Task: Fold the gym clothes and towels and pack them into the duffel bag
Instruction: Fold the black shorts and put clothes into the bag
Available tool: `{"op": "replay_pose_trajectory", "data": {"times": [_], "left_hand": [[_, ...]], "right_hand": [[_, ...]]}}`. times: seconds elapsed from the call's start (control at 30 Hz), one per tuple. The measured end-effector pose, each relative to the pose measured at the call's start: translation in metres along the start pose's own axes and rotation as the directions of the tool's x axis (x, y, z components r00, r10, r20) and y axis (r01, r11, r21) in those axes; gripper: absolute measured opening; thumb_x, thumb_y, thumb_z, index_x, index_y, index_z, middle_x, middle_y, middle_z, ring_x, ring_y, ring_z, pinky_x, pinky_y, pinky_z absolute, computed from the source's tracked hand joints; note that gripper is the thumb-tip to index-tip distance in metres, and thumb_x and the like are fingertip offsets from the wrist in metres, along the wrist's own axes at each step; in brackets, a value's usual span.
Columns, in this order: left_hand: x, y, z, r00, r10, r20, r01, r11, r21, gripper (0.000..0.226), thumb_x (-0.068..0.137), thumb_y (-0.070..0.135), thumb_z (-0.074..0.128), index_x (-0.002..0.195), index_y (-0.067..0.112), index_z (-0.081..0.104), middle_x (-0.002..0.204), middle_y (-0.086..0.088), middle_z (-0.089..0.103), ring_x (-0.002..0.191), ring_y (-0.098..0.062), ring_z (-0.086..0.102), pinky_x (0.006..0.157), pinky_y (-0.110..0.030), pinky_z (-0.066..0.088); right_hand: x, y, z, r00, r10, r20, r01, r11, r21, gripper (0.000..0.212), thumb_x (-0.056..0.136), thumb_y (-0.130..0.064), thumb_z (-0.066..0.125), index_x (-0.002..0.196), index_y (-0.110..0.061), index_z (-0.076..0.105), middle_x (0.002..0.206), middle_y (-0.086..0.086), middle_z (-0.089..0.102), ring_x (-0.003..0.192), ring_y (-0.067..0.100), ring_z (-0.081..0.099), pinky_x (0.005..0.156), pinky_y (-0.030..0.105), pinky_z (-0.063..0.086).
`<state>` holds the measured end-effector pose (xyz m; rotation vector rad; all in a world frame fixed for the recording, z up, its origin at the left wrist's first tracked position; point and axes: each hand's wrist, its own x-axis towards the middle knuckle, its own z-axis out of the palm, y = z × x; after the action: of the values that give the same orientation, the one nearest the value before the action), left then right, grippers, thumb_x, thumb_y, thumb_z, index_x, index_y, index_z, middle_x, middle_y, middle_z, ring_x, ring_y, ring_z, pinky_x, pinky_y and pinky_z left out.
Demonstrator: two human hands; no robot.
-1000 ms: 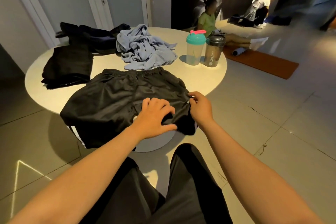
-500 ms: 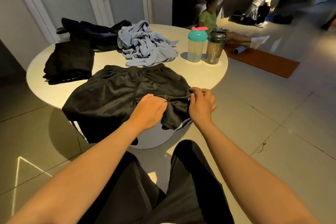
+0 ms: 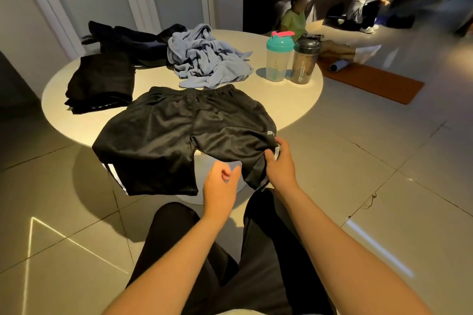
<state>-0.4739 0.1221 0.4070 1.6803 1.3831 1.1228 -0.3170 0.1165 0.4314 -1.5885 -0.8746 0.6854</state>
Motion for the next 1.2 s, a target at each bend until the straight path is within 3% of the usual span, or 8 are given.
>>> {"op": "replay_pose_trajectory", "data": {"times": [0.07, 0.13, 0.33, 0.5, 0.6, 0.87, 1.1, 1.2], "left_hand": [[-0.003, 0.001, 0.012, 0.912, -0.378, 0.163, 0.410, 0.866, -0.286, 0.025, 0.097, 0.036, 0.064, 0.101, 0.016, 0.048, 0.088, 0.001, 0.051, 0.083, -0.018, 0.050, 0.076, -0.033, 0.042], [-0.001, 0.001, 0.020, 0.810, -0.493, 0.317, 0.586, 0.665, -0.462, 0.045, 0.099, 0.033, 0.062, 0.137, 0.024, 0.041, 0.124, 0.001, 0.055, 0.117, -0.019, 0.052, 0.099, -0.037, 0.043], [0.002, 0.005, 0.021, 0.836, -0.376, 0.400, 0.544, 0.668, -0.508, 0.022, 0.103, 0.021, 0.054, 0.124, 0.019, 0.062, 0.121, 0.000, 0.070, 0.111, -0.016, 0.064, 0.087, -0.026, 0.047], [-0.007, 0.001, 0.014, 0.803, -0.297, 0.518, 0.583, 0.575, -0.574, 0.031, 0.105, 0.032, 0.051, 0.132, 0.017, 0.057, 0.123, -0.003, 0.071, 0.112, -0.026, 0.068, 0.098, -0.038, 0.052], [-0.010, 0.013, 0.015, 0.791, -0.284, 0.542, 0.576, 0.644, -0.503, 0.028, 0.107, 0.030, 0.046, 0.127, 0.019, 0.061, 0.119, -0.001, 0.071, 0.099, -0.013, 0.071, 0.084, -0.027, 0.053], [0.000, 0.014, 0.002, 0.830, -0.371, 0.417, 0.557, 0.593, -0.581, 0.015, 0.106, 0.019, 0.046, 0.112, 0.017, 0.061, 0.103, -0.005, 0.072, 0.092, -0.022, 0.069, 0.081, -0.034, 0.058], [0.002, 0.022, 0.017, 0.794, -0.280, 0.540, 0.565, 0.667, -0.486, 0.026, 0.106, 0.021, 0.049, 0.130, 0.019, 0.059, 0.123, -0.001, 0.070, 0.109, -0.014, 0.067, 0.084, -0.026, 0.054], [0.009, 0.016, 0.016, 0.843, -0.351, 0.408, 0.524, 0.712, -0.468, 0.017, 0.102, 0.017, 0.058, 0.118, 0.017, 0.064, 0.114, -0.003, 0.072, 0.102, -0.020, 0.069, 0.087, -0.035, 0.056]], "right_hand": [[-0.002, 0.001, -0.002, 1.000, -0.013, -0.008, 0.013, 1.000, -0.008, 0.027, 0.105, -0.019, 0.044, 0.131, -0.025, 0.049, 0.114, -0.003, 0.059, 0.102, 0.017, 0.057, 0.082, 0.027, 0.043], [-0.003, 0.003, -0.003, 1.000, -0.019, 0.003, 0.019, 0.998, -0.058, 0.027, 0.106, -0.017, 0.042, 0.131, -0.024, 0.050, 0.111, -0.003, 0.060, 0.100, 0.017, 0.057, 0.083, 0.028, 0.043], [-0.004, 0.010, -0.005, 0.998, -0.027, 0.052, 0.037, 0.981, -0.189, 0.057, 0.096, 0.005, 0.043, 0.145, -0.026, 0.044, 0.125, 0.002, 0.044, 0.109, 0.013, 0.046, 0.099, 0.024, 0.038], [-0.009, 0.016, -0.009, 0.997, -0.078, -0.004, 0.077, 0.989, -0.130, 0.043, 0.100, -0.010, 0.051, 0.138, -0.031, 0.049, 0.120, 0.000, 0.058, 0.104, 0.012, 0.056, 0.093, 0.028, 0.047], [-0.015, 0.019, -0.004, 0.996, -0.082, 0.030, 0.085, 0.988, -0.127, 0.035, 0.104, -0.019, 0.046, 0.137, -0.031, 0.049, 0.110, 0.000, 0.065, 0.097, 0.017, 0.062, 0.081, 0.030, 0.049], [-0.014, 0.022, -0.010, 0.989, -0.117, -0.095, 0.092, 0.969, -0.229, 0.041, 0.102, -0.003, 0.044, 0.139, -0.017, 0.052, 0.119, 0.008, 0.045, 0.106, 0.015, 0.050, 0.094, 0.015, 0.032], [-0.024, 0.027, 0.000, 0.977, -0.085, 0.194, 0.104, 0.990, -0.091, 0.060, 0.088, -0.046, 0.065, 0.142, -0.043, 0.042, 0.136, -0.006, 0.054, 0.126, 0.011, 0.053, 0.103, 0.033, 0.045], [-0.020, 0.025, 0.000, 0.978, -0.141, 0.154, 0.160, 0.980, -0.118, 0.050, 0.095, -0.033, 0.061, 0.142, -0.033, 0.047, 0.135, 0.000, 0.053, 0.122, 0.010, 0.052, 0.102, 0.028, 0.043]]}}
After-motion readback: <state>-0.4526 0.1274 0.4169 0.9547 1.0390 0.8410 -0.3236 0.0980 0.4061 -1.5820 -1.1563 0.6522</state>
